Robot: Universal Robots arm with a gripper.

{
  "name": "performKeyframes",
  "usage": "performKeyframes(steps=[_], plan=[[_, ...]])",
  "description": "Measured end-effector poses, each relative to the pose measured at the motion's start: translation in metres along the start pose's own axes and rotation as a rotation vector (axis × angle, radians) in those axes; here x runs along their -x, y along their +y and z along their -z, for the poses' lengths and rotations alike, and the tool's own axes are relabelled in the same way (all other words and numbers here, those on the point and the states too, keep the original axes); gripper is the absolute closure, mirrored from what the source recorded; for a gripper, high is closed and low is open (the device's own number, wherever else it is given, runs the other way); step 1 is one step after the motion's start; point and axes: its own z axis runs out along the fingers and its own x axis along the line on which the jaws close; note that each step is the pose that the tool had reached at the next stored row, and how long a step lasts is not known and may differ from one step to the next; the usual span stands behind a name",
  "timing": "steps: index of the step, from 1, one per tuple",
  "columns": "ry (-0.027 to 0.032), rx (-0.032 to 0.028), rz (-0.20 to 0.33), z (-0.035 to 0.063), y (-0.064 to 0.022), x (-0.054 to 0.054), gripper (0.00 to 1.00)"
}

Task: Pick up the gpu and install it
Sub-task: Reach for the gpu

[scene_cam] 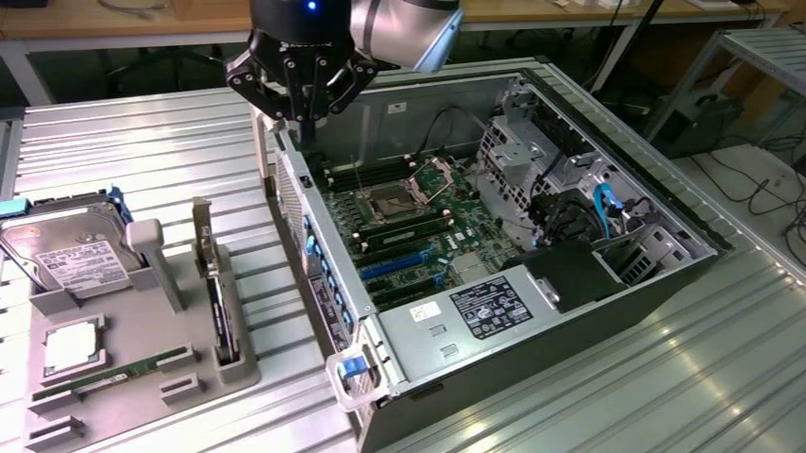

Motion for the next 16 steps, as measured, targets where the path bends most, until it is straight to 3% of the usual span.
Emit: performKeyframes(steps=[16], plan=[[0.0000,0.0001,0.000,0.0008,-0.0087,-0.020,0.89]])
